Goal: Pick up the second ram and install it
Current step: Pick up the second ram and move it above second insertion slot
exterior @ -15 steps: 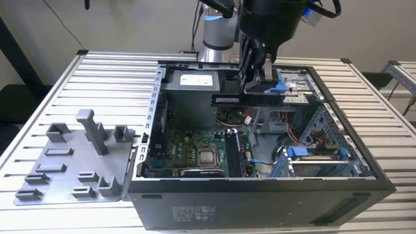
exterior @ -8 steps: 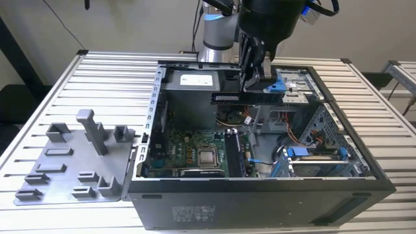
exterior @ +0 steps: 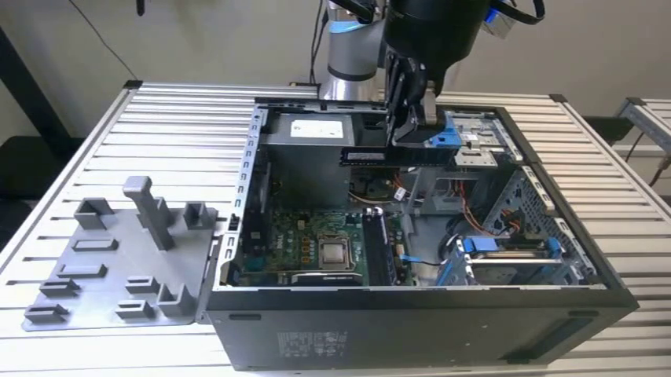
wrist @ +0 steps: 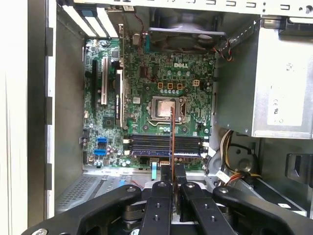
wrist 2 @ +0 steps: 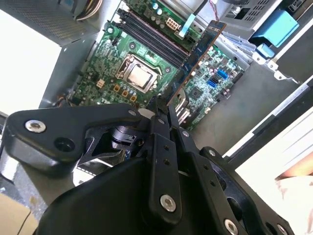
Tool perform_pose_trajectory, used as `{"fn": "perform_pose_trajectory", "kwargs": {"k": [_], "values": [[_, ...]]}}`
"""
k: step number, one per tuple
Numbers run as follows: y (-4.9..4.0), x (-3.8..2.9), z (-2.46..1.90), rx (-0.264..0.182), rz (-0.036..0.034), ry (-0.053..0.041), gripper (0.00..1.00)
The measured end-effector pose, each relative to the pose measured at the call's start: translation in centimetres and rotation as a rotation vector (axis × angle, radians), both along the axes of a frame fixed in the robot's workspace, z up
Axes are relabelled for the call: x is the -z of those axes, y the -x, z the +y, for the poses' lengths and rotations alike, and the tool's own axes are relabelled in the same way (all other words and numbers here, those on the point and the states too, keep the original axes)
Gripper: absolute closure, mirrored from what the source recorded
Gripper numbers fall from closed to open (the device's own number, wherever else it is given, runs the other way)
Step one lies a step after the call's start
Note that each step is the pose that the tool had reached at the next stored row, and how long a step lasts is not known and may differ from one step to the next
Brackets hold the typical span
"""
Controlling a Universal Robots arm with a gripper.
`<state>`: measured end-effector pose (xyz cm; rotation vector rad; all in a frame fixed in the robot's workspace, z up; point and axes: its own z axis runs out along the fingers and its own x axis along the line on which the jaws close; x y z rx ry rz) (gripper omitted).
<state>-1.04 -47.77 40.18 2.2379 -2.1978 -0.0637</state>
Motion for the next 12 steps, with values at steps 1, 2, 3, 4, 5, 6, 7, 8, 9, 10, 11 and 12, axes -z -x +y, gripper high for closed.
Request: {"fn": "perform_pose_trajectory", "kwargs": {"k": [1, 2, 3, 4, 5, 6, 7, 8, 9, 10, 11, 12], "values": [[0.0, 0.0, 0.01, 0.0, 0.0, 0.0, 0.86], [0.0, 0.0, 0.02, 0.0, 0.0, 0.0, 0.86], [0.0, 0.0, 0.1, 0.0, -0.0001, -0.0001, 0.86], [0.01, 0.0, 0.22, 0.0, 0.0, 0.0001, 0.86], [0.0, 0.0, 0.35, 0.0, 0.0, 0.0, 0.86], [-0.01, 0.01, 0.47, 0.0, -0.0001, -0.0001, 0.86], [-0.04, 0.0, 0.59, 0.0, 0.0, 0.0, 0.86], [-0.06, 0.02, 0.76, 0.0, 0.0, -0.0003, 0.86], [-0.08, 0.02, 0.97, 0.0, 0.0001, -0.0003, 0.86], [-0.1, 0.03, 1.19, 0.0, 0.0, -0.0003, 0.86], [-0.11, 0.04, 1.41, 0.0, 0.0, -0.0005, 0.86], [-0.13, 0.05, 1.62, 0.0, -0.0001, -0.0005, 0.86]]}}
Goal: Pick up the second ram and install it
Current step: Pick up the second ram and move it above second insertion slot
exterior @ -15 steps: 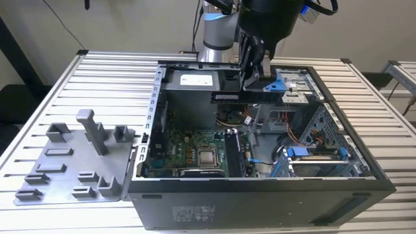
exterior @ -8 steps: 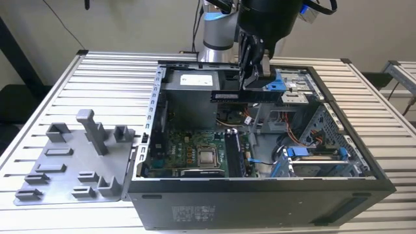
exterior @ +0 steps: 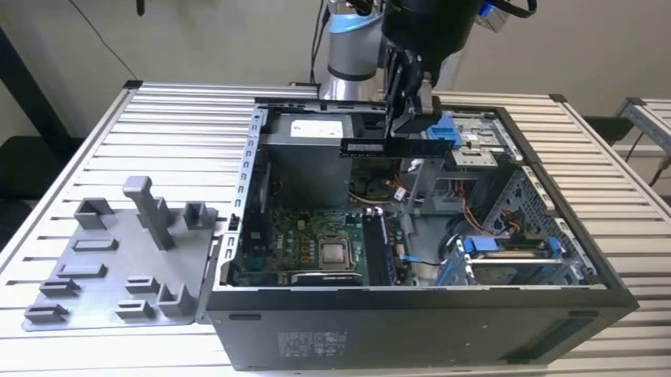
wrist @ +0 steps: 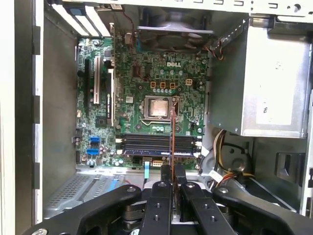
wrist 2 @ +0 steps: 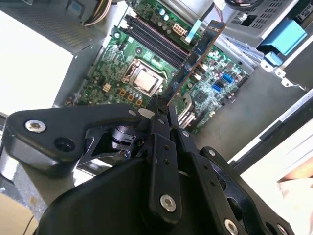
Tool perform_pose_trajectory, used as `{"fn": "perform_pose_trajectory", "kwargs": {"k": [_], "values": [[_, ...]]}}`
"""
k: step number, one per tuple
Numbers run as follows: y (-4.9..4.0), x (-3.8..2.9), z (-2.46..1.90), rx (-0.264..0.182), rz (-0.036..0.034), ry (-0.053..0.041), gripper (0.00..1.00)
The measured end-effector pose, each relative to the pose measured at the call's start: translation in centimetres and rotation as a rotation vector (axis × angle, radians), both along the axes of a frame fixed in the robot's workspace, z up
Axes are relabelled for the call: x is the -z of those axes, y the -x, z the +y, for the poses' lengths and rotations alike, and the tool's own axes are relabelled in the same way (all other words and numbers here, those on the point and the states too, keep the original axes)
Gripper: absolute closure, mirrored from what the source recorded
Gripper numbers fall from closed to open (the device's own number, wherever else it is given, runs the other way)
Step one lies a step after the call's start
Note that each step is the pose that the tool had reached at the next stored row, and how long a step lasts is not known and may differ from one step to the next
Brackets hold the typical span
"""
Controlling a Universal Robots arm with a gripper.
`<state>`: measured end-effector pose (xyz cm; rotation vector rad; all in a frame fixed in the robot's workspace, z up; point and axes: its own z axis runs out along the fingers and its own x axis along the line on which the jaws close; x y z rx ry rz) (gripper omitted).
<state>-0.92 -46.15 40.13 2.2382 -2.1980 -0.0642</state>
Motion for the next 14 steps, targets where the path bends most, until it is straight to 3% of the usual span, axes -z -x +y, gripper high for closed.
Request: {"fn": "perform_pose_trajectory", "kwargs": {"k": [9, 14], "values": [[-0.11, 0.12, 1.44, 0.004, 0.0, -0.0003, 0.86], [-0.13, 0.12, 1.67, 0.004, 0.0, -0.0002, 0.86]]}}
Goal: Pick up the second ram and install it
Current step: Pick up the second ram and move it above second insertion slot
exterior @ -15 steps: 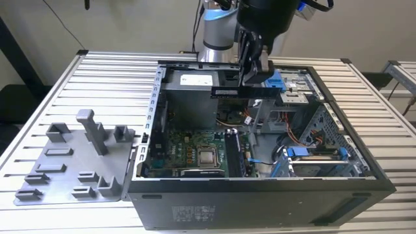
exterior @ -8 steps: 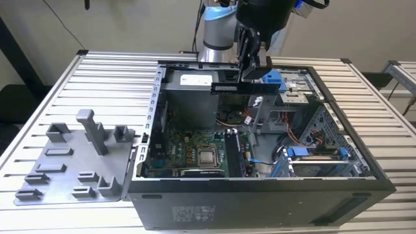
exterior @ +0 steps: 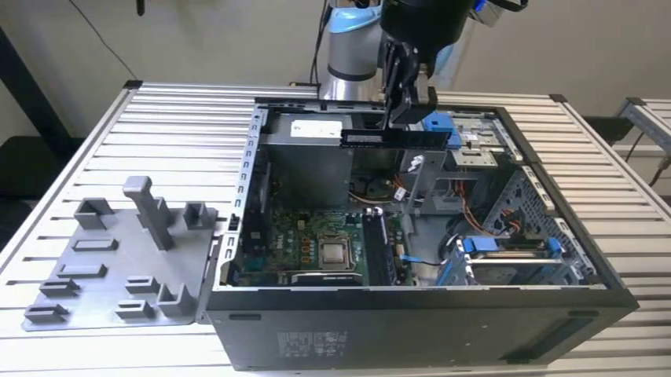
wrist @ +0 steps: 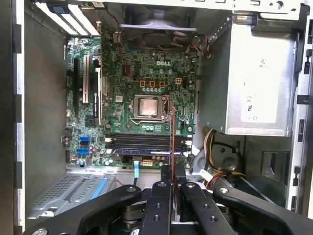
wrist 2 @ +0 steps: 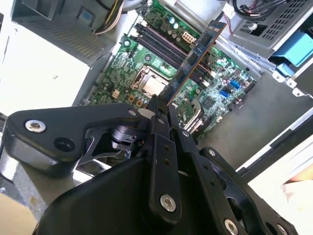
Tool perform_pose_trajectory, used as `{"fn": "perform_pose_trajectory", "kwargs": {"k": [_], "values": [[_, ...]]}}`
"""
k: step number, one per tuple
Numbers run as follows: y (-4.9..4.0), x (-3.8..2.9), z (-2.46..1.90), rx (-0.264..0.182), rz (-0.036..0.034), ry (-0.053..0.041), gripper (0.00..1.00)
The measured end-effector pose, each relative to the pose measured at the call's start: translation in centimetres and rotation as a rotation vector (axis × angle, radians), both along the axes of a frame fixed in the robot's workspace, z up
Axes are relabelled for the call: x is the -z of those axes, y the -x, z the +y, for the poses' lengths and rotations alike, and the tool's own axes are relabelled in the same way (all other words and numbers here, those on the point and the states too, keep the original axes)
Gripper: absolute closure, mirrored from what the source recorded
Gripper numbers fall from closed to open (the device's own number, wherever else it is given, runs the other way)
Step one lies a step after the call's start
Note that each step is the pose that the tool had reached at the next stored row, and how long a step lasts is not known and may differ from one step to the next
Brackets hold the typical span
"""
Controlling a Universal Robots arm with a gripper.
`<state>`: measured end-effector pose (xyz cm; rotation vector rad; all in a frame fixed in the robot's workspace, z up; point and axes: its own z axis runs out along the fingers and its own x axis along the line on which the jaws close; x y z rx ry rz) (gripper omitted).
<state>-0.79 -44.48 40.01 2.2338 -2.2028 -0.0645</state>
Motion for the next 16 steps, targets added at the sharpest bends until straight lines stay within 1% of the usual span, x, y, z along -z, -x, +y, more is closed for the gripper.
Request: {"fn": "perform_pose_trajectory", "kwargs": {"k": [14, 16], "values": [[0.0, 0.0, 0.06, 0.0, 0.0, 0.0, 0.86], [-0.01, 0.02, 0.15, 0.007, 0.0001, 0.0, 0.86]]}}
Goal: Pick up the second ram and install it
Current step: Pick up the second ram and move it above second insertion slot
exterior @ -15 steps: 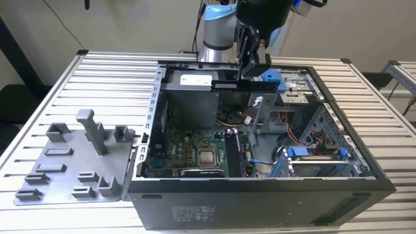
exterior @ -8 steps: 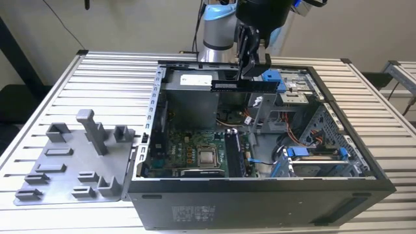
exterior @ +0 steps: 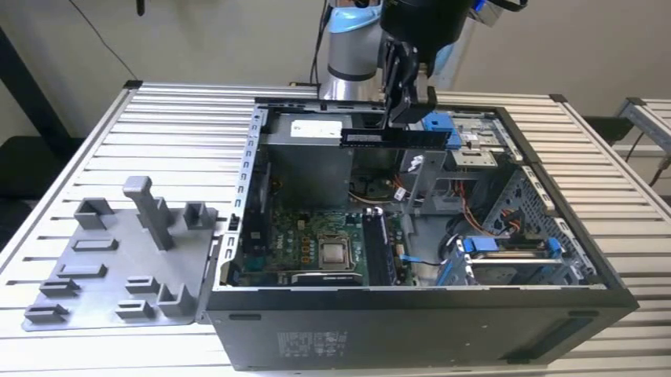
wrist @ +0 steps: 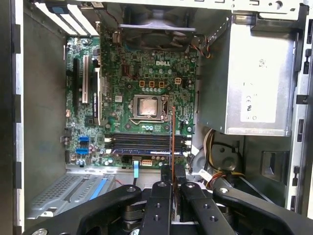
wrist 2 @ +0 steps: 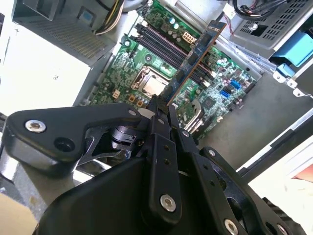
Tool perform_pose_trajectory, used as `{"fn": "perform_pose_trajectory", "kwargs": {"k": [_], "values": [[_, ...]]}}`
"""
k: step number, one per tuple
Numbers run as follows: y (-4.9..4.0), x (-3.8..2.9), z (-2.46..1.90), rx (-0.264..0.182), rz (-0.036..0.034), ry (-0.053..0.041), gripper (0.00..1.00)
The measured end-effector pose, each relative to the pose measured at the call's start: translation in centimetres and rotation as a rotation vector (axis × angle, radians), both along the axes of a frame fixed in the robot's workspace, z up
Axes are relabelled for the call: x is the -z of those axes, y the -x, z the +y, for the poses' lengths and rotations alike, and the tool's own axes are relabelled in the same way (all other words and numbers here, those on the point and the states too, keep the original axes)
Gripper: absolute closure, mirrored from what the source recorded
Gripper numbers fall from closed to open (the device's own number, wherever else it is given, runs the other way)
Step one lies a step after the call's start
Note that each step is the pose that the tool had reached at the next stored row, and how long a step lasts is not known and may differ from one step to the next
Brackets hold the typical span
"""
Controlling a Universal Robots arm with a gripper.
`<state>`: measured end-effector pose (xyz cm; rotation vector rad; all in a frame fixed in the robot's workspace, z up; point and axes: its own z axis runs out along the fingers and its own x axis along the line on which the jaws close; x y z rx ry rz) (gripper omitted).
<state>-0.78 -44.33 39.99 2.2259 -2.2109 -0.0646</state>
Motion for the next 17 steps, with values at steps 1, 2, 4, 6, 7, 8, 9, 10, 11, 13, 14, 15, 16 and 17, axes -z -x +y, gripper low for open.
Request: {"fn": "perform_pose_trajectory", "kwargs": {"k": [1, 2, 4, 6, 7, 8, 9, 10, 11, 13, 14, 15, 16, 17], "values": [[-0.01, 0.01, 0.05, 0.004, -0.0001, 0.0, 0.86], [-0.01, 0.03, 0.12, 0.007, -0.0001, 0.0, 0.86], [-0.02, 0.05, 0.29, 0.013, -0.0003, 0.0, 0.86], [-0.02, 0.06, 0.47, 0.018, -0.0007, 0.0001, 0.86], [-0.02, 0.07, 0.55, 0.021, -0.0009, 0.0, 0.86], [-0.02, 0.07, 0.64, 0.023, -0.0011, 0.0, 0.86], [-0.02, 0.07, 0.72, 0.026, -0.0013, 0.0, 0.86], [-0.02, 0.08, 0.85, 0.027, -0.0016, -0.0001, 0.86], [-0.02, 0.08, 1.0, 0.028, -0.0018, 0.0, 0.86], [-0.03, 0.1, 1.34, 0.029, -0.0019, 0.0, 0.86], [-0.08, 0.12, 1.53, 0.029, -0.0019, 0.0001, 0.86], [-0.13, 0.15, 1.73, 0.029, -0.002, -0.0001, 0.86], [-0.2, 0.16, 1.93, 0.029, -0.002, -0.0001, 0.86], [-0.29, 0.19, 2.14, 0.029, -0.002, 0.0, 0.86]]}}
